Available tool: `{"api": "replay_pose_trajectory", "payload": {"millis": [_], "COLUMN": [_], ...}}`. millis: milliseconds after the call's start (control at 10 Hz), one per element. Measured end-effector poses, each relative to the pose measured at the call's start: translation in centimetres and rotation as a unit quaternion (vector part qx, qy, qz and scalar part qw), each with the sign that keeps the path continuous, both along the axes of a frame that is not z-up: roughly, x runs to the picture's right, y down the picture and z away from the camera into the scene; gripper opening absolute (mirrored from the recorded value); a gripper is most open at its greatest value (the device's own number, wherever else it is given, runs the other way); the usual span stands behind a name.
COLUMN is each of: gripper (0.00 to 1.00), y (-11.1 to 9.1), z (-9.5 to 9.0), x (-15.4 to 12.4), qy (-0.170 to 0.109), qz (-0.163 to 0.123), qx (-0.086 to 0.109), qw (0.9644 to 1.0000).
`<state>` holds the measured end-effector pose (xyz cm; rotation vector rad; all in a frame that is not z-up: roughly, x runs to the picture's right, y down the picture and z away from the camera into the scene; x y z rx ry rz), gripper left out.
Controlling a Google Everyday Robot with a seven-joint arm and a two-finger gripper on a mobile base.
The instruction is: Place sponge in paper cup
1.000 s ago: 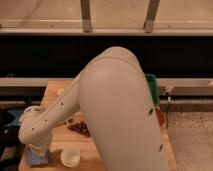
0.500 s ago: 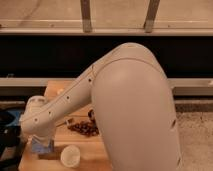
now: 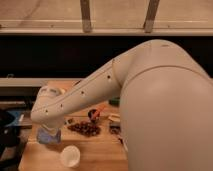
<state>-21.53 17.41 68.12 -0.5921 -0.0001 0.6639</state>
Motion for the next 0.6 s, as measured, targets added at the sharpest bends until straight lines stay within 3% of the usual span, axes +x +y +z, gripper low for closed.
{"api": "replay_pose_trajectory", "payload": {"millis": [200, 600], "gripper": [0.00, 0.00], "y": [-1.5, -2.3], "z": [-0.7, -1.6], "x": [1.2, 3.5], "qy": [0.010, 0.029], "qz": [0.018, 0.036], "qx": [0.012, 0.022], "qw": [0.9997, 0.9987]}}
